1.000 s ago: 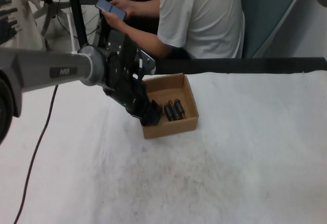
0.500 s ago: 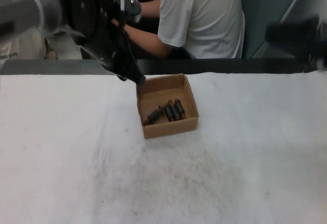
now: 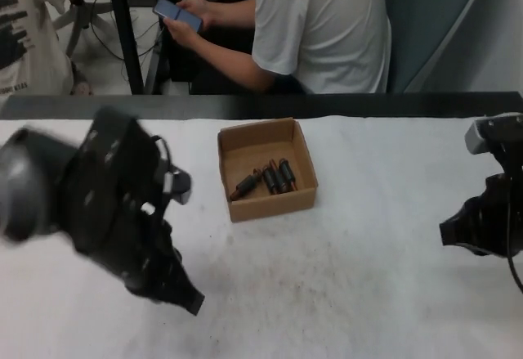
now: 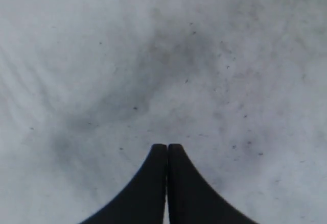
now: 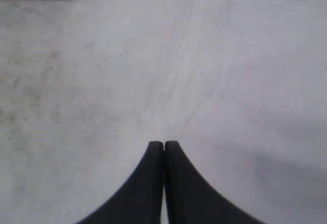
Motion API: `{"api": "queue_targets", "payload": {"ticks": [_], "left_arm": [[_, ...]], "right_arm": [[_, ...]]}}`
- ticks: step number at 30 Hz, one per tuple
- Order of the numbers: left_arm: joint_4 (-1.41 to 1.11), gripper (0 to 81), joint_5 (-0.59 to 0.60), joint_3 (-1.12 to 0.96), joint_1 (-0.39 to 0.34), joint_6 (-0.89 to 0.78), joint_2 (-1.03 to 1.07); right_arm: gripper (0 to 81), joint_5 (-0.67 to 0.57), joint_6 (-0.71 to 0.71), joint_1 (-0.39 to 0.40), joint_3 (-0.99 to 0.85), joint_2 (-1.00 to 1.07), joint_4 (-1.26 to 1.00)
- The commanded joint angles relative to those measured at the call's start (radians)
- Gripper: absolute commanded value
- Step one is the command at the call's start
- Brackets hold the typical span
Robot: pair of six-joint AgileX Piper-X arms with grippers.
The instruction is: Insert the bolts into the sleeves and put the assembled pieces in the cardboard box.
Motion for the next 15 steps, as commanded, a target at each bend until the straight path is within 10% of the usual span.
{"api": "queue_targets", "payload": {"ticks": [1,15], "left_arm": [[-0.199,0.2,0.115,0.066,-0.003,-0.164,-0.131],[-0.484,0.2,0.108,0.240,-0.003,-0.246,-0.334]], "right_arm": [[0.8,-0.254,0.129,0.002,0.029,0.004,-0.146],[0.8,-0.215,0.214,0.197,0.032,0.006,-0.314]]}}
